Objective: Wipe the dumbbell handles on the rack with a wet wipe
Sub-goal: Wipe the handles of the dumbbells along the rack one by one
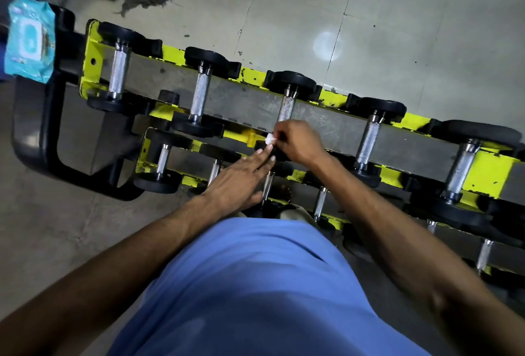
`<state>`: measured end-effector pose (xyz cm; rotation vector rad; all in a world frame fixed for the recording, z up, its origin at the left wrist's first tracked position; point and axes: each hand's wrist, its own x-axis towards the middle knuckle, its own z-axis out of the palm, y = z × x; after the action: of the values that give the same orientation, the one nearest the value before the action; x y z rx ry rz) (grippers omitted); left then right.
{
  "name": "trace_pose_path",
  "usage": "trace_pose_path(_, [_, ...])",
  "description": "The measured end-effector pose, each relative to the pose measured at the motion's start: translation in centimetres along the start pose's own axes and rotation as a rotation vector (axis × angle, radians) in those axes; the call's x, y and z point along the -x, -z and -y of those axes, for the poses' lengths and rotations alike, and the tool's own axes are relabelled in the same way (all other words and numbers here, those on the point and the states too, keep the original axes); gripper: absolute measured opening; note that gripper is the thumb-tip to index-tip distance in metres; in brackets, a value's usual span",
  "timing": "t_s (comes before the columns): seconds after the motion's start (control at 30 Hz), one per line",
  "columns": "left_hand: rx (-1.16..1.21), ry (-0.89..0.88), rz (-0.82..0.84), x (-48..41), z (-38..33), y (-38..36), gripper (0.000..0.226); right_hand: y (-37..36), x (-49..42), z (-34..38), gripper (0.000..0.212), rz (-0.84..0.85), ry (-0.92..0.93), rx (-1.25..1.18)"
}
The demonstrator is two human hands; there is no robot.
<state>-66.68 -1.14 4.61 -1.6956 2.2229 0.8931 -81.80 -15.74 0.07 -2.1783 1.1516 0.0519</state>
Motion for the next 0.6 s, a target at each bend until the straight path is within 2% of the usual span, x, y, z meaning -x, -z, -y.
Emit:
trace_pose_path(0.07, [-0.006,-0.002,0.004,-0.1,0.0,0.3,0.087,0.6,-1.7,1.2,0.010,0.037,0.264,0.361])
trace_pose_path(0.13, [-0.009,-0.002,0.008,-0.2,0.1,0.6,0.085,1.1,-3.8,2.4,0.018,0.172,0.449,0.692])
trace_pose_path(0.17, [-0.014,-0.001,0.011,-0.1,0.1,0.6,0.086,1.4,-4.7,3.0,0.021,0.270,0.465,0.825])
trace_pose_path(0.23, [-0.019,-0.004,0.012,0.0,0.1,0.6,0.088,1.6,-6.3,4.0,0.024,0.469,0.399,0.941])
trace_pose_path(0.33, [-0.014,0.001,0.006,-0.1,-0.2,0.5,0.088,1.9,-7.1,4.8,0.018,0.639,0.288,0.889])
trace_pose_path(0.4, [-0.018,0.007,0.003,-0.2,-0.3,0.4,0.089,2.5,-6.8,4.4,0.018,0.586,0.347,0.841])
trace_pose_path(0.5, [-0.012,0.015,-0.010,-0.1,-0.3,0.3,0.090,3.6,-5.3,3.4,0.024,0.330,0.520,0.764])
trace_pose_path(0.6, [0.014,0.021,-0.007,0.1,-0.4,0.4,0.089,3.4,-2.9,1.8,0.016,0.201,0.471,0.571])
